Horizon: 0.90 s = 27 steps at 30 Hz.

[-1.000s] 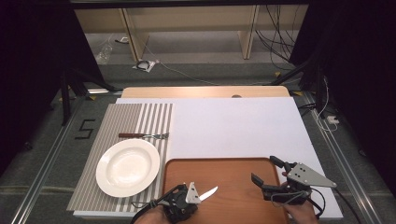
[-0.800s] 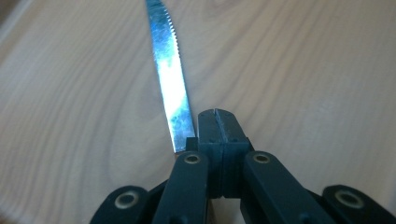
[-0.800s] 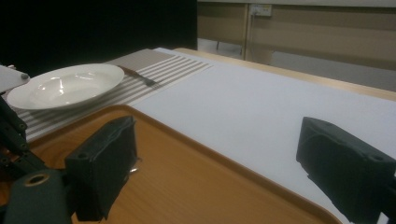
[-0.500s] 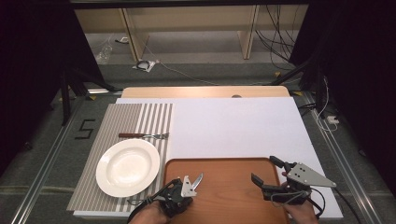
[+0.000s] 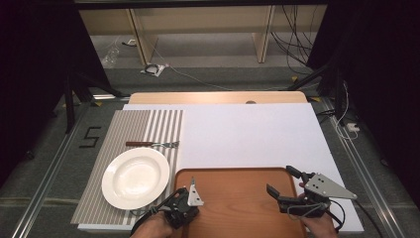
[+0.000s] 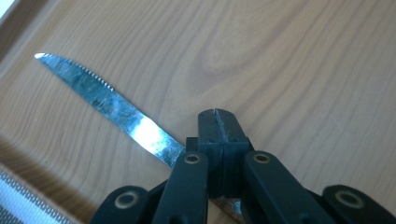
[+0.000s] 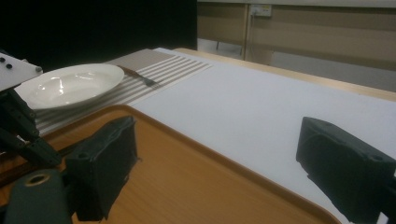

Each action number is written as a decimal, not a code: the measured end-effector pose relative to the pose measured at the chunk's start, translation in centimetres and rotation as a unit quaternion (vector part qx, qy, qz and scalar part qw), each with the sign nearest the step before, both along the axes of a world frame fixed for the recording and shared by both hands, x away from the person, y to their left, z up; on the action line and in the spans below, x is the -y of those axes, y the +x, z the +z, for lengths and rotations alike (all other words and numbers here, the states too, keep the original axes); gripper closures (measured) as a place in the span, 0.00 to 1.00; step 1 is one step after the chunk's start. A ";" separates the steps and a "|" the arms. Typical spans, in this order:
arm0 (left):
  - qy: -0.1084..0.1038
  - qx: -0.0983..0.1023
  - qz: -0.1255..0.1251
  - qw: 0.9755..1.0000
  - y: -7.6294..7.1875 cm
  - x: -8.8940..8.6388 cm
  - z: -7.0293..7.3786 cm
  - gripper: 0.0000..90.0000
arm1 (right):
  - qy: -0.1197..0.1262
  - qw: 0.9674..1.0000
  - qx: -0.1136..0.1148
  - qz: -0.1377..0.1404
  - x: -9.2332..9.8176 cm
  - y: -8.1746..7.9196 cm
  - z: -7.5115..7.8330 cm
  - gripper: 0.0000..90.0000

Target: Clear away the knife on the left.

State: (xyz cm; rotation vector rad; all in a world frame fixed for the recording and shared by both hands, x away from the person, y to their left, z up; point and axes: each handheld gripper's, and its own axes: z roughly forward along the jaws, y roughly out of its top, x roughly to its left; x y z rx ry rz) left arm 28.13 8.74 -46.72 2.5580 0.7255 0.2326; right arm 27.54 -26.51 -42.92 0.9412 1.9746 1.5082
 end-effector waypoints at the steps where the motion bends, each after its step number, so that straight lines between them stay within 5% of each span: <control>1: 0.000 0.000 0.000 1.000 0.0 0.0 0.0 0.99 | 0.000 1.000 0.000 0.000 0.0 0.0 0.0 0.15; 27: 0.016 -0.021 0.023 0.999 0.7 -2.4 0.2 0.99 | -0.001 1.000 0.000 0.000 0.0 0.0 0.0 0.15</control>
